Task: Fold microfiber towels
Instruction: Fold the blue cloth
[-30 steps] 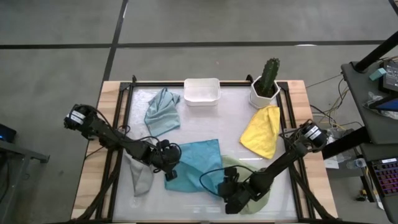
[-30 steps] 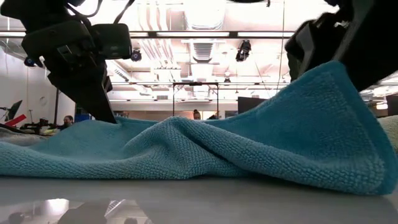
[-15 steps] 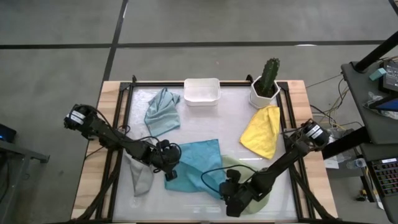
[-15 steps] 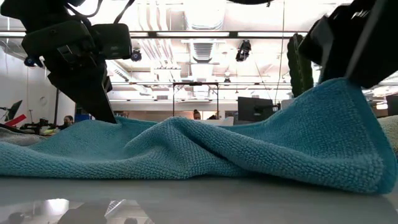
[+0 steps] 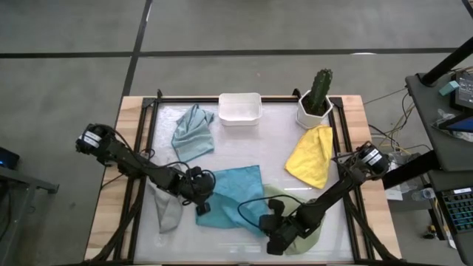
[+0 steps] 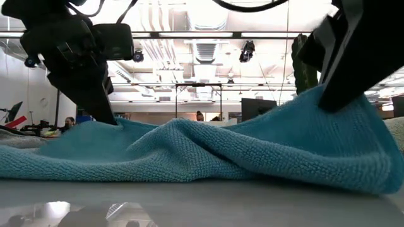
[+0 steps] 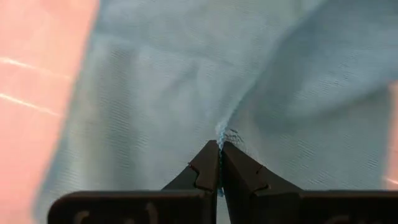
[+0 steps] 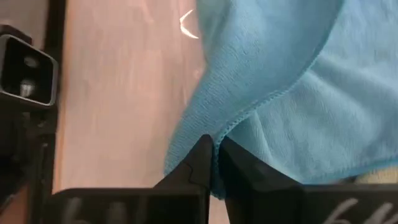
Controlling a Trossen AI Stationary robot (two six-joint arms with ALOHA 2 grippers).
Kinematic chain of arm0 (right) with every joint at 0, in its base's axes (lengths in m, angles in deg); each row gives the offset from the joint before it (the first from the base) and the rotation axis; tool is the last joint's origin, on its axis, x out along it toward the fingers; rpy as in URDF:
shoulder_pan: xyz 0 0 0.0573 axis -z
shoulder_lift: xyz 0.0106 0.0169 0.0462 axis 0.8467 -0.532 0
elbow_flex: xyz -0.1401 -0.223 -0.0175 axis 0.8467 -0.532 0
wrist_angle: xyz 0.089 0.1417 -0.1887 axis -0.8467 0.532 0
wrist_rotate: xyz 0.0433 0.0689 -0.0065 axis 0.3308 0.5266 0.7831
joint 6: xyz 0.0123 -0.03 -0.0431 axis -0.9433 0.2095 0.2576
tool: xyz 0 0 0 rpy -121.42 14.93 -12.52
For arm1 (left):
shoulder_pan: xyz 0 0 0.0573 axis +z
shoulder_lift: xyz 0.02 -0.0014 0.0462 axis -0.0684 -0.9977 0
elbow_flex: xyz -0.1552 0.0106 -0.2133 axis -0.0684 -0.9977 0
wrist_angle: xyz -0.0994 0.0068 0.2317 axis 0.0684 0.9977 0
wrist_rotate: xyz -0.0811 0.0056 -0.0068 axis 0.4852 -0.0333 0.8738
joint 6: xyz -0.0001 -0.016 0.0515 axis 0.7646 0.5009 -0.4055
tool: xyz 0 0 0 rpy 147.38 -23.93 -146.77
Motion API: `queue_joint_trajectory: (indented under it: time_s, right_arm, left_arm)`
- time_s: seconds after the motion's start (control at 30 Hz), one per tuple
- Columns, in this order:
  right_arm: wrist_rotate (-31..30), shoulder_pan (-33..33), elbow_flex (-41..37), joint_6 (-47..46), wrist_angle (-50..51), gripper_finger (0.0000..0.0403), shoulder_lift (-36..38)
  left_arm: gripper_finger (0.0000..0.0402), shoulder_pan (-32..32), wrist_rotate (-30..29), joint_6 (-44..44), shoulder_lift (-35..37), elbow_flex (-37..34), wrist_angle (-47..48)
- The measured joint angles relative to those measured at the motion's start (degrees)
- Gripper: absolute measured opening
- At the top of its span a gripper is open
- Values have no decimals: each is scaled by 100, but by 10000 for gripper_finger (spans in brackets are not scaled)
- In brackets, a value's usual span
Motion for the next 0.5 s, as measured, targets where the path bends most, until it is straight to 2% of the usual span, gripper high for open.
queue_joint_trajectory:
  time_s: [0.3, 0.43, 0.5]
  right_arm:
    - [245, 129, 741, 1427, 1446, 8, 323]
    - [220, 545, 829, 1938, 1928, 8, 555]
    - [225, 815, 819, 2261, 2197, 8, 661]
  left_arm:
    - [0, -527, 2278, 122, 81, 313, 7]
    - [0, -567, 2756, 117, 202, 315, 388]
    - [0, -484, 2803, 115, 326, 315, 731]
